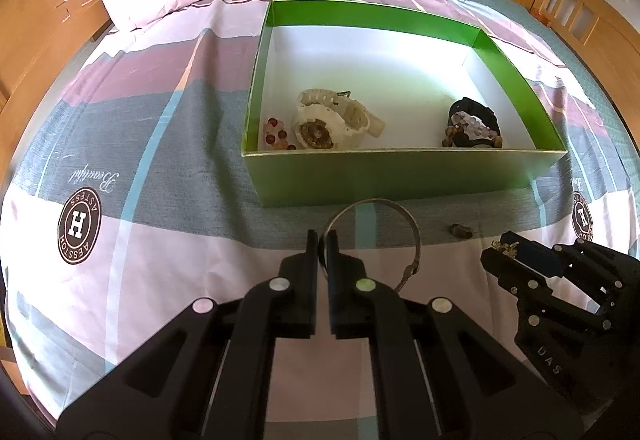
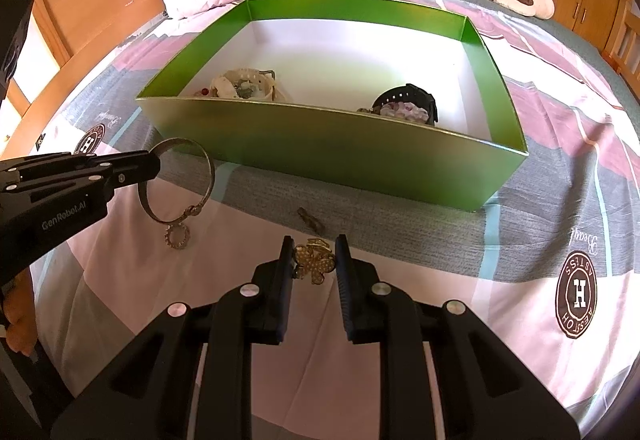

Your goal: Organize jewelry

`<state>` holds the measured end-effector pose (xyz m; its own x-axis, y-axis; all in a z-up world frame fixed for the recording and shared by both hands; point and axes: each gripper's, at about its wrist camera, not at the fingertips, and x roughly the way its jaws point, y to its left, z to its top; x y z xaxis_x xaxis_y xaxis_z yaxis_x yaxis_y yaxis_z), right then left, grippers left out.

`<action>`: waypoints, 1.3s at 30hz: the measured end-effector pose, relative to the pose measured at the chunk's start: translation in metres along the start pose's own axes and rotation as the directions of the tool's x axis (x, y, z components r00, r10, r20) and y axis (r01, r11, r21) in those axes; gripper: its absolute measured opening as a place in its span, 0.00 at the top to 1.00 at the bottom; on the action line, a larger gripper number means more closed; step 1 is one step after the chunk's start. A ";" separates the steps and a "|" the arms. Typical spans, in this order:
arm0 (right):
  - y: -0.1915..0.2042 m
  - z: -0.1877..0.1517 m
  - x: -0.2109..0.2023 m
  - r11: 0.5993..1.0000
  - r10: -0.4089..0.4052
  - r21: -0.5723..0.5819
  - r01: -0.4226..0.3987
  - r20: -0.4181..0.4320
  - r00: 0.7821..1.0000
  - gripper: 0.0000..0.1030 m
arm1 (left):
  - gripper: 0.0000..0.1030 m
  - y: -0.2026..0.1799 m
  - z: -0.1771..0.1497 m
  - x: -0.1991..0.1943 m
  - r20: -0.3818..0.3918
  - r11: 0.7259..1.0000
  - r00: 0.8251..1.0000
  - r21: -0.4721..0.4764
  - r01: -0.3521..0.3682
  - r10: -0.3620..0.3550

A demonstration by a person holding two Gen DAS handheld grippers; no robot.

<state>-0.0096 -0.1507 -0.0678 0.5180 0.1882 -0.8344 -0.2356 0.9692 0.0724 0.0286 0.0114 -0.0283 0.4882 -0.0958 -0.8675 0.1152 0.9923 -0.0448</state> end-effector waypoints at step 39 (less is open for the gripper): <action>-0.013 -0.005 -0.018 0.992 -0.011 0.125 0.001 0.079 0.997 0.80 | 0.96 -0.002 0.005 -0.030 0.059 0.999 0.997 0.022 0.041 -0.042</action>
<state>-0.0200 -0.1679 -0.0569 0.5840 0.1896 -0.7893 -0.1300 0.9816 0.1396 0.0181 0.0117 0.0005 0.5330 -0.1419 -0.8341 0.1544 0.9856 -0.0690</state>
